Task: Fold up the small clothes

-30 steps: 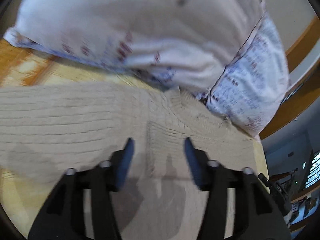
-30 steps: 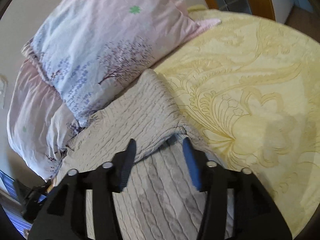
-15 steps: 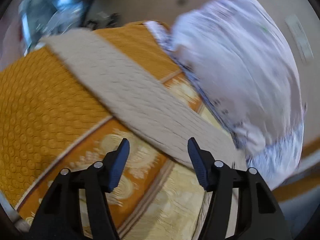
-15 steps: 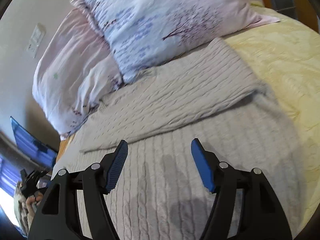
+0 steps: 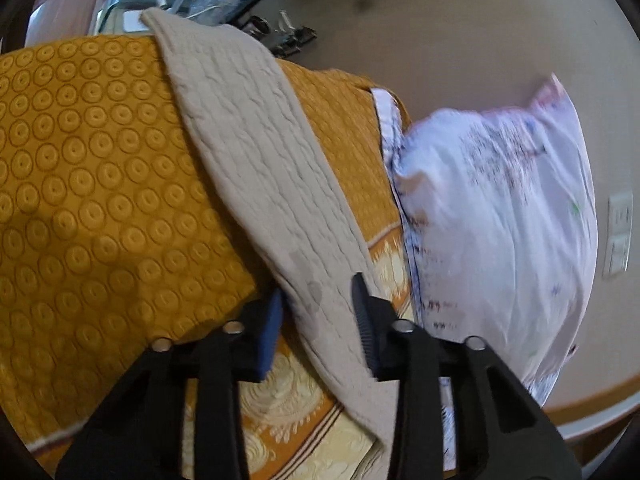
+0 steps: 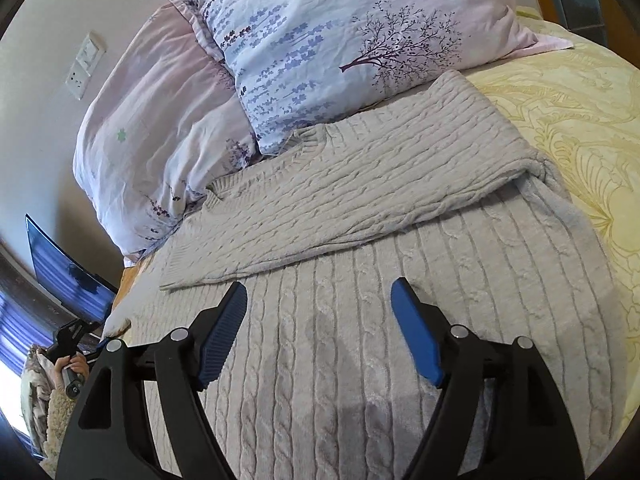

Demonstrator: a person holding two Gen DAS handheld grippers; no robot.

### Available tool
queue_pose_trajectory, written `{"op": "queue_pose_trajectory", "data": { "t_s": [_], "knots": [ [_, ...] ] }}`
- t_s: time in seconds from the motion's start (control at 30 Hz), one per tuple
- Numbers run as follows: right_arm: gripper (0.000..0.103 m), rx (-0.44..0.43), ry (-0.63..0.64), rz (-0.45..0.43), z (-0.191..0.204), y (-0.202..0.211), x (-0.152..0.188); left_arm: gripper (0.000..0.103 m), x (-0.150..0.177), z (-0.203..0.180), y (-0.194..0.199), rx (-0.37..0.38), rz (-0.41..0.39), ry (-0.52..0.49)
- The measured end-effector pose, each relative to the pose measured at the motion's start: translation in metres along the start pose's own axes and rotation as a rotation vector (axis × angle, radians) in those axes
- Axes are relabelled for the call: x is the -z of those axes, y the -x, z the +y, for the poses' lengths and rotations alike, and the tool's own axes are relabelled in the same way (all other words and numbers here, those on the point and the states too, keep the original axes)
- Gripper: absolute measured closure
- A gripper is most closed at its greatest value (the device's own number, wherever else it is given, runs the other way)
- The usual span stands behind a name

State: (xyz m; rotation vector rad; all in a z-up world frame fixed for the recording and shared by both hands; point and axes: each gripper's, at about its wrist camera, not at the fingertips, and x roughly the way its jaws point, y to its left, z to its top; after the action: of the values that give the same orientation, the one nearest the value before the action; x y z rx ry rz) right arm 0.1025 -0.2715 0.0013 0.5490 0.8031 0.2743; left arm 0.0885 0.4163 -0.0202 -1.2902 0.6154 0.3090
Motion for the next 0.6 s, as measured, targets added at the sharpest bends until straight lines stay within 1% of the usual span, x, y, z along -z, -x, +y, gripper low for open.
{"op": "queue_pose_trajectory", "data": {
  "t_s": [0.1, 0.13, 0.17, 0.27, 0.37, 0.53, 0.6],
  "knots": [
    [0.026, -0.010, -0.004, -0.001, -0.001, 0.000, 0.001, 0.085, 0.000, 0.001, -0.003, -0.002, -0.002, 0.020],
    [0.026, -0.015, -0.005, -0.002, -0.002, 0.001, 0.001, 0.092, 0.002, 0.001, -0.003, -0.007, -0.003, 0.019],
    [0.026, -0.018, -0.006, -0.002, -0.002, 0.001, 0.000, 0.096, 0.003, -0.001, -0.003, -0.007, -0.005, 0.016],
    [0.026, -0.031, -0.015, -0.006, -0.003, 0.002, 0.001, 0.096, 0.011, -0.020, 0.000, 0.025, -0.024, -0.024],
    [0.025, -0.041, -0.020, -0.008, -0.004, 0.002, 0.001, 0.097, 0.025, -0.047, 0.004, 0.085, -0.023, -0.074],
    [0.024, -0.050, -0.019, -0.013, -0.004, 0.003, 0.001, 0.097, 0.065, -0.109, 0.005, 0.207, 0.038, -0.193],
    [0.024, -0.053, -0.021, -0.015, -0.004, 0.003, 0.002, 0.097, 0.095, -0.139, 0.000, 0.267, 0.089, -0.263]
  ]
}}
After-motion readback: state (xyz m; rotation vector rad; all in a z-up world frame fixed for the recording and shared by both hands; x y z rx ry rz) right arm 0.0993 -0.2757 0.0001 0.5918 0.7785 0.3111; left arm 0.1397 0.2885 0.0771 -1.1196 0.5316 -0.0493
